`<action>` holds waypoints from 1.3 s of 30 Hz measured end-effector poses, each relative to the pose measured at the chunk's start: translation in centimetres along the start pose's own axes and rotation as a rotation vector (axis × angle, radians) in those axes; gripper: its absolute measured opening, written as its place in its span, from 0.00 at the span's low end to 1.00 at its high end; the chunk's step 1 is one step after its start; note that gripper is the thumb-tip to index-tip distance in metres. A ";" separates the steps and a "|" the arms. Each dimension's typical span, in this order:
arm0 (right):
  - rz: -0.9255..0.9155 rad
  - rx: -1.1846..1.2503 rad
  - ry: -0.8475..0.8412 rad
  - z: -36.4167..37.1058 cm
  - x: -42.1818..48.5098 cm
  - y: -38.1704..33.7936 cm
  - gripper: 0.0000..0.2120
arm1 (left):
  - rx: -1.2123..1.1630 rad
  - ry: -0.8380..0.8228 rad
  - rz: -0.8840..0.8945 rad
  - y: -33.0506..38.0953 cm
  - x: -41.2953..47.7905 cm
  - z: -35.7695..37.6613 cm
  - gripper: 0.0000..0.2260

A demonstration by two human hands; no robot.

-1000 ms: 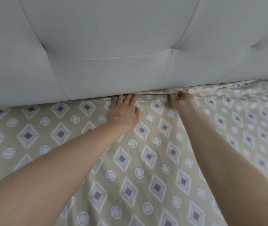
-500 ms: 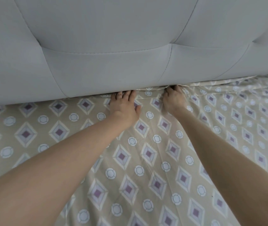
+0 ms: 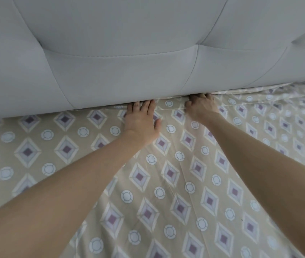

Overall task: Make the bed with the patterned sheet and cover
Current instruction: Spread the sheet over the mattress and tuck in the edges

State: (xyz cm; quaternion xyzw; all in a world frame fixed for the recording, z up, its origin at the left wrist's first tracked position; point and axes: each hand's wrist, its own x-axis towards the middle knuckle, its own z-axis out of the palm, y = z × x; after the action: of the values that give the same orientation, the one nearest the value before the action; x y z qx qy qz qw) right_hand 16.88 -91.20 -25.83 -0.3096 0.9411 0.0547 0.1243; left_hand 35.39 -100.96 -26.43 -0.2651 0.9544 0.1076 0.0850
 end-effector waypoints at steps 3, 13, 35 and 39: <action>-0.057 0.017 0.102 1.0 -2.4 -0.5 0.22 | -0.068 -0.003 0.104 -1.9 -0.6 -0.7 0.29; -0.492 -0.044 0.163 0.9 -5.1 -3.6 0.30 | -0.026 -0.029 -0.060 -5.2 -3.2 -1.1 0.33; -0.153 0.201 0.191 2.9 -7.2 -0.8 0.26 | 0.081 -0.112 -0.033 -2.5 -2.5 -2.6 0.30; 0.257 0.197 0.160 3.3 -7.2 3.6 0.28 | 0.018 -0.128 0.073 1.2 -2.6 -1.4 0.27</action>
State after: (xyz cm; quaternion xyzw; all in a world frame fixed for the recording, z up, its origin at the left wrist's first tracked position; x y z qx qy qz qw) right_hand 20.98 -83.63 -27.02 -0.1765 0.9806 -0.0473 0.0706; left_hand 36.75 -99.03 -24.27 -0.2218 0.9570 0.1186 0.1444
